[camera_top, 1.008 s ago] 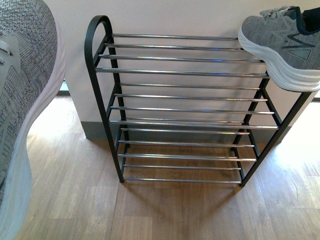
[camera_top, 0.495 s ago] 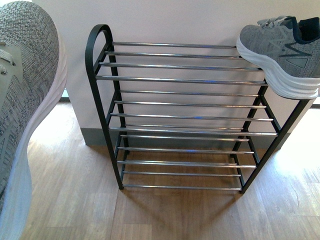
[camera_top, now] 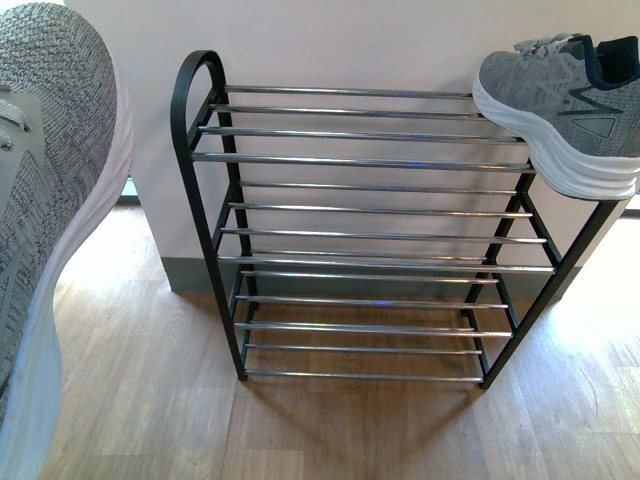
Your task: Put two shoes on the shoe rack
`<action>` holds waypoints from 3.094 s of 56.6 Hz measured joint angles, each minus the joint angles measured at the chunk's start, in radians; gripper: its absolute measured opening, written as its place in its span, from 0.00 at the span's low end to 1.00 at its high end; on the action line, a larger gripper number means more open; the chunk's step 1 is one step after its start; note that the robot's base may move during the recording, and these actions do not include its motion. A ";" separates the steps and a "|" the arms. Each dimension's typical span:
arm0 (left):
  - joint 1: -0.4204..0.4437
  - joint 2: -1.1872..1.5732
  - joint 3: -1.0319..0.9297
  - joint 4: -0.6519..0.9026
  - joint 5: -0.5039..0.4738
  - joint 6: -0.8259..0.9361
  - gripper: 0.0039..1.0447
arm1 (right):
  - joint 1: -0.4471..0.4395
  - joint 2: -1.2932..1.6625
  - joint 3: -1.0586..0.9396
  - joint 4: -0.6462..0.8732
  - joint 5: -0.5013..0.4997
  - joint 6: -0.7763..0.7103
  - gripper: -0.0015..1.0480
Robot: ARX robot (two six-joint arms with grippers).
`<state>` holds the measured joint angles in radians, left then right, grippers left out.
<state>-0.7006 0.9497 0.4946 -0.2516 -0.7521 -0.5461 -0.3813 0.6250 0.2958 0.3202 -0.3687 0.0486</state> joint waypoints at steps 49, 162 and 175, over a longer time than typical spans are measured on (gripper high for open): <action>0.000 0.000 0.000 0.000 0.000 0.000 0.01 | 0.377 -0.355 -0.245 -0.104 0.369 -0.044 0.01; -0.004 0.006 -0.028 0.132 -0.023 0.003 0.01 | 0.380 -0.620 -0.275 -0.319 0.372 -0.046 0.91; -0.006 0.226 0.141 0.187 0.123 -0.122 0.01 | 0.380 -0.620 -0.275 -0.319 0.369 -0.046 0.91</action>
<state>-0.7071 1.1759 0.6357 -0.0650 -0.6292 -0.6678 -0.0017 0.0048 0.0212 0.0010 0.0006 0.0029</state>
